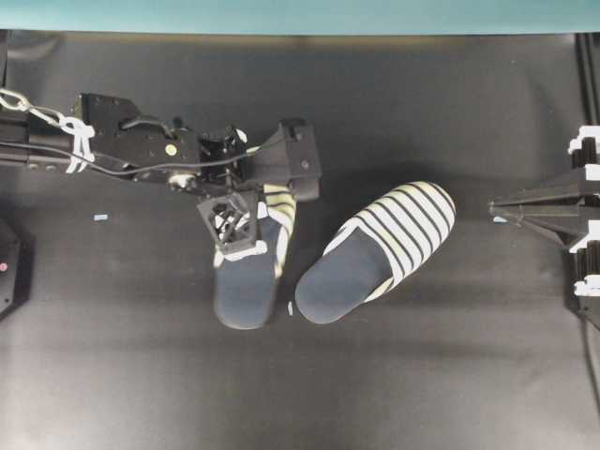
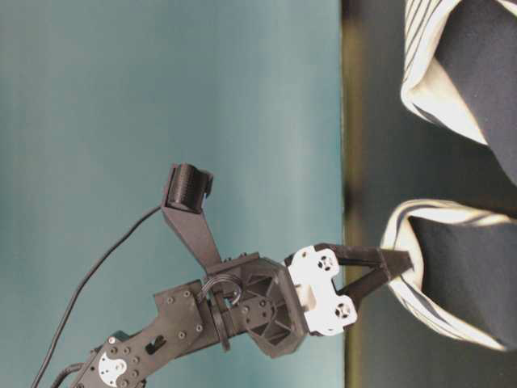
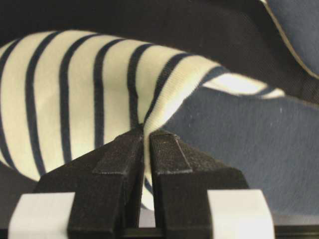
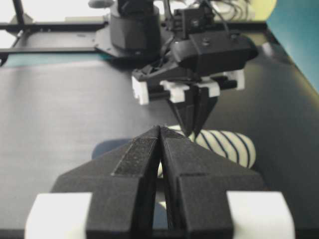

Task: Arrange the slippers with the left arm.
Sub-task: 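Rotate the held left slipper to point straight forward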

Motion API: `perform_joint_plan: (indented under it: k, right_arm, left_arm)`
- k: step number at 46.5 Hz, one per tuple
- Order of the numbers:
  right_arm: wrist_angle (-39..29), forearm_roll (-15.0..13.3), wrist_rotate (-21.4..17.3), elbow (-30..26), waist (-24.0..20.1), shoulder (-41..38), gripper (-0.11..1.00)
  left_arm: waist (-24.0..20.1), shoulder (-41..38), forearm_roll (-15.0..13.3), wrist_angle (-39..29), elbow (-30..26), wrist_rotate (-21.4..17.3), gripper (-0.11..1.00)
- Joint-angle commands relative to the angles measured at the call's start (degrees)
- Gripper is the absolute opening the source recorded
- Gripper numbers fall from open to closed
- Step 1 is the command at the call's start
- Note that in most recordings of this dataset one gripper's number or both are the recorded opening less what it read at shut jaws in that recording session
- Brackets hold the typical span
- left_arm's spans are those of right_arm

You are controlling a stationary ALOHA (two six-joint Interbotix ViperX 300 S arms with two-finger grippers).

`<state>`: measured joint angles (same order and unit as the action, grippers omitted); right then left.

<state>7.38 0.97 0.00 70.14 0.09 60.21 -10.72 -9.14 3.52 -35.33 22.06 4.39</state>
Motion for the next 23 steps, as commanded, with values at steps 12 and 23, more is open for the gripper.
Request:
perform_joint_plan:
  k: [12,23]
  right_arm:
    - [0.3,0.1,-0.4,-0.3,0.4,-0.3,0.01]
    - [0.4,0.1,-0.4,-0.3,0.4,-0.3,0.01]
  left_arm:
    - [-0.4,0.5,0.1,-0.4,-0.5,1.1,0.01]
    - [0.8,0.4,0.1,-0.1,-0.4,0.7,0.01]
